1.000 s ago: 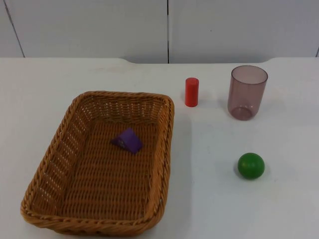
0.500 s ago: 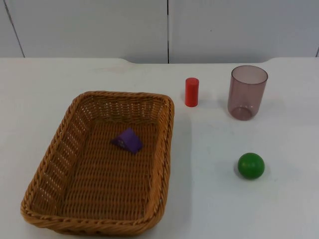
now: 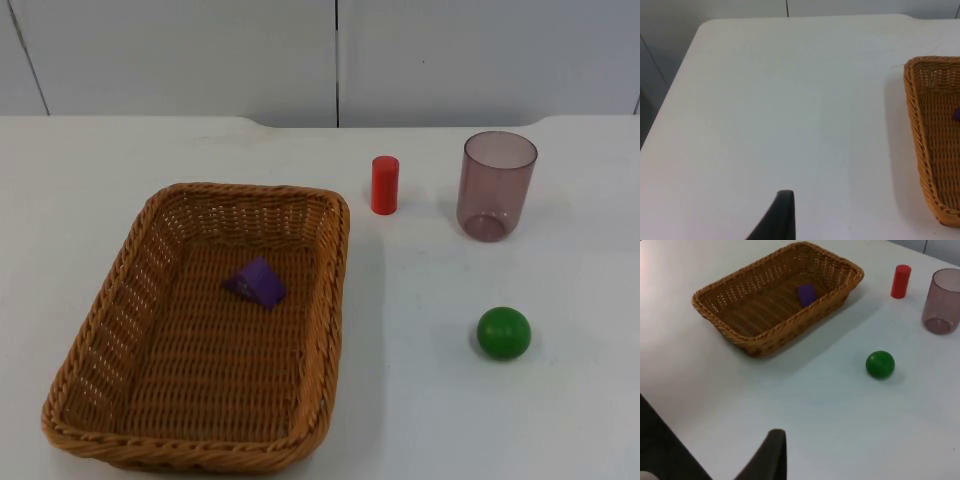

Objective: Pick up the basket with the left hand and place the triangular block into the basket with the right hand.

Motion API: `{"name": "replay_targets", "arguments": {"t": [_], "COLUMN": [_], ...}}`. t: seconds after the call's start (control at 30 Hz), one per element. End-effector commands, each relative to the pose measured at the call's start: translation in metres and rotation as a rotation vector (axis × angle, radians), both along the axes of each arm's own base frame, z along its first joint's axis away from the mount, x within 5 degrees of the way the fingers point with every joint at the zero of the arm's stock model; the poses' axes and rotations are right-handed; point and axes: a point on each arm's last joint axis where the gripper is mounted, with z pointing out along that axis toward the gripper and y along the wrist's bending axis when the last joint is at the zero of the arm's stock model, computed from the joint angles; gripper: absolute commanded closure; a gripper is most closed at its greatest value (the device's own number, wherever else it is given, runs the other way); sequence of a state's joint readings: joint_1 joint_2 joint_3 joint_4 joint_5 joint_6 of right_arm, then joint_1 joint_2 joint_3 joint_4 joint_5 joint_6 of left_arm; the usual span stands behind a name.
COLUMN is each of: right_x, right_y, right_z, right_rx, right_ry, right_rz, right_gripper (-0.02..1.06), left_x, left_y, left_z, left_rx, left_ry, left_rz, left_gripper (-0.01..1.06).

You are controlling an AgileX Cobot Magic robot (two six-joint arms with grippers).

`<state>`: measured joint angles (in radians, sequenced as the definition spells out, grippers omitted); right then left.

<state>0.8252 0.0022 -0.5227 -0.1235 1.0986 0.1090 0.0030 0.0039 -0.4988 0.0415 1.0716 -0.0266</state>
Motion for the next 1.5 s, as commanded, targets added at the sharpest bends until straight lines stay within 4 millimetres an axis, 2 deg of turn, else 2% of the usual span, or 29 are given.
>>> {"name": "replay_targets", "arguments": {"t": [0.0,1.47], "right_x": [0.0000,-0.0026], "right_y": [0.0015,0.0047], "right_z": [-0.0002,-0.0009], "right_rx": [-0.005,-0.003], "right_ry": [-0.022,-0.016], "right_rz": [0.020,0.054], "right_gripper": [0.01,0.01], "left_x": [-0.0002,-0.0002], "left_y": [-0.0003,-0.0006], "left_z": [-0.0016,-0.0016], "left_rx": [-0.013,-0.017], "left_ry": [0.003,0.003], "left_rz": [0.002,-0.001], "left_gripper": [0.00,0.00]}}
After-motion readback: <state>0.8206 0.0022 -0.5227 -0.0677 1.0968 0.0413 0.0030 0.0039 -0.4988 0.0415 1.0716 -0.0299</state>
